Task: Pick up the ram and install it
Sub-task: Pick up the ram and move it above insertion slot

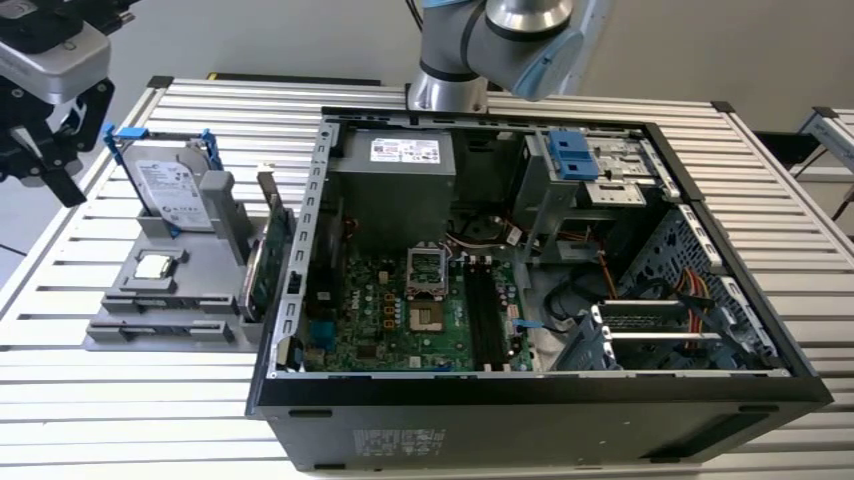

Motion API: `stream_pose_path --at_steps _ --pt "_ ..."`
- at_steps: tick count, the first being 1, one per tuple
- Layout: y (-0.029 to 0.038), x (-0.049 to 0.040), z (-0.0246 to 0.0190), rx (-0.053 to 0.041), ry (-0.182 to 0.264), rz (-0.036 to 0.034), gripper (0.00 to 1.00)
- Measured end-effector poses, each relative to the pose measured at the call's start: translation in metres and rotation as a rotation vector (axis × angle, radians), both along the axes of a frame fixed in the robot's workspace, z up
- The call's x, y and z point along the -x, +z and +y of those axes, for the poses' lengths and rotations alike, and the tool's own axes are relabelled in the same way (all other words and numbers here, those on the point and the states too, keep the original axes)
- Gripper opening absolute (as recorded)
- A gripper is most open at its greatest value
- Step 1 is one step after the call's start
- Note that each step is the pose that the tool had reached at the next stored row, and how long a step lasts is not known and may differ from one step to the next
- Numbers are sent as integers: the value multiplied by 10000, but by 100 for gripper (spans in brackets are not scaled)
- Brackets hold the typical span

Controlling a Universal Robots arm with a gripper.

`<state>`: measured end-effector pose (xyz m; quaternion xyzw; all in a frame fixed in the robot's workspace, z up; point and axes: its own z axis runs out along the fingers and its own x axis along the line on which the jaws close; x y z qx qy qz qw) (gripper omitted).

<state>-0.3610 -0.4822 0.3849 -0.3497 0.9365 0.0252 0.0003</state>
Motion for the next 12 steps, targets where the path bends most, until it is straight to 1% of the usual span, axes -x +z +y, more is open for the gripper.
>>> stream_pose_path --at_steps 5,12 --pt "0 0 0 0 549 0 0" --pt "0 0 0 0 1153 0 0"
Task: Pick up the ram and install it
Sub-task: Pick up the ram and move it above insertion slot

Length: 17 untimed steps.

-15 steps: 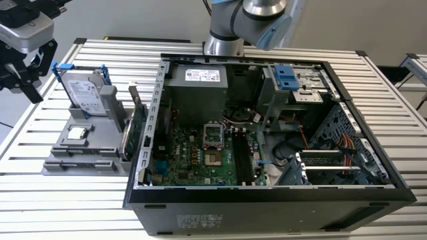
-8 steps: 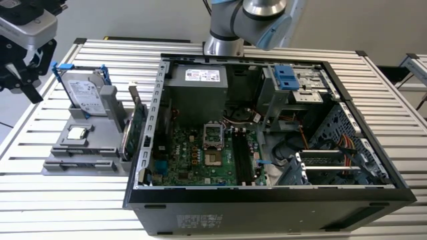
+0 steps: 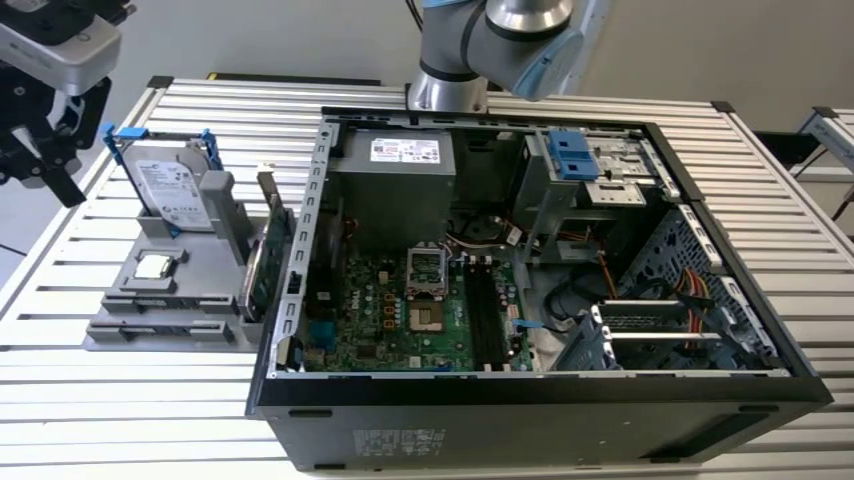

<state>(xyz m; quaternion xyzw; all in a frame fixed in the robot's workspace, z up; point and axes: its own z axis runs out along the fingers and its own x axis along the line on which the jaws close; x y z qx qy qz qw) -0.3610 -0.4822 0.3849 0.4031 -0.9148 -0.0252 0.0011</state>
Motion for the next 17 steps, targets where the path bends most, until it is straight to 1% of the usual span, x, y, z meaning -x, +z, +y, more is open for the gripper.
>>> stream_pose_path --at_steps 10,12,17 --pt "0 0 0 41 579 1 0" --pt "0 0 0 62 970 -2 0" --pt "0 0 0 81 1303 -6 0"
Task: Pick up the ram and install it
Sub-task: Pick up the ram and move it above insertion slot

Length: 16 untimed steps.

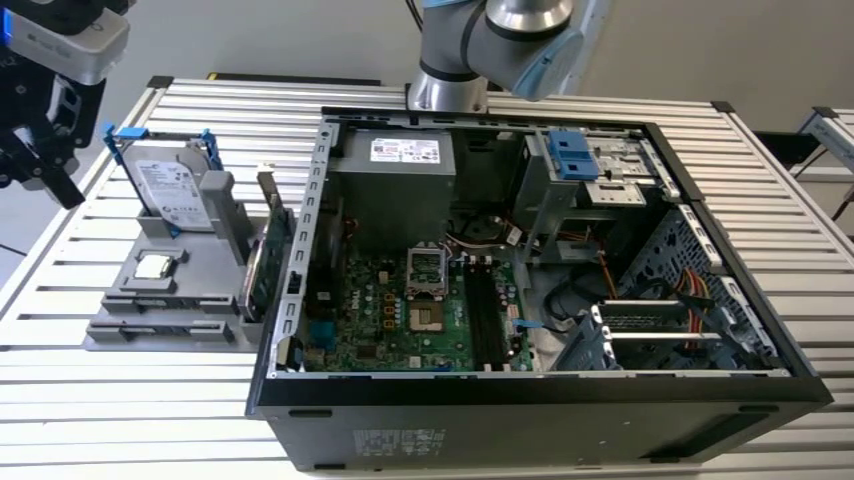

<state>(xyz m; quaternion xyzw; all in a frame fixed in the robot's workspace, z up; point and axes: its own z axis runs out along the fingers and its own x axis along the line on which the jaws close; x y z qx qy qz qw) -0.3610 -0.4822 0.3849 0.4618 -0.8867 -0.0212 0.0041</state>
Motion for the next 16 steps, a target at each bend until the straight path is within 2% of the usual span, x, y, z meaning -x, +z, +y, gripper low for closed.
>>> stream_pose_path --at_steps 9,16 --pt "0 0 0 33 585 -30 0" --pt "1 0 1 56 1075 -121 0"
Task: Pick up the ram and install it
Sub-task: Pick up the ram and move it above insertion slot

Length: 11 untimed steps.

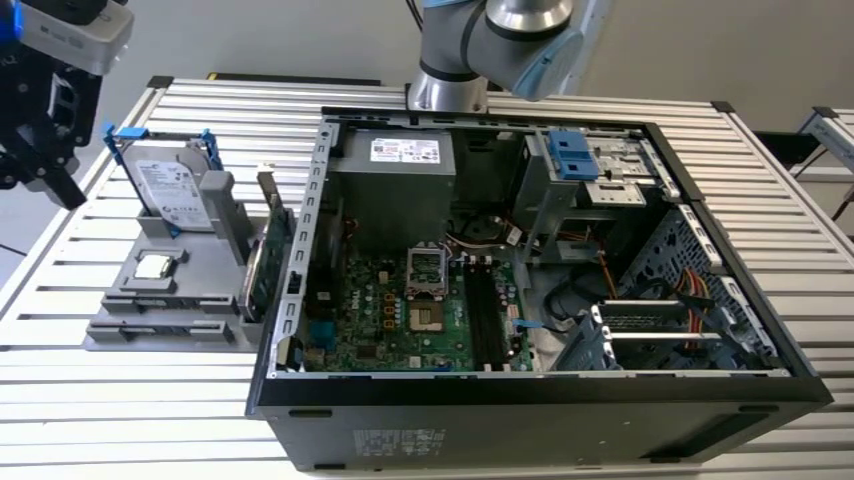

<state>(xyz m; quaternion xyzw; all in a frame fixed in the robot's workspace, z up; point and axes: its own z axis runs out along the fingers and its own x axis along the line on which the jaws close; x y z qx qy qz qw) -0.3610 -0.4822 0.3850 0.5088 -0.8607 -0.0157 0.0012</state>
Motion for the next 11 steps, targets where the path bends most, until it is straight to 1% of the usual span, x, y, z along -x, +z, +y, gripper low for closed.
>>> stream_pose_path --at_steps 8,11 --pt "-1 0 0 17 633 -93 0" --pt "-1 0 0 18 957 -111 0"
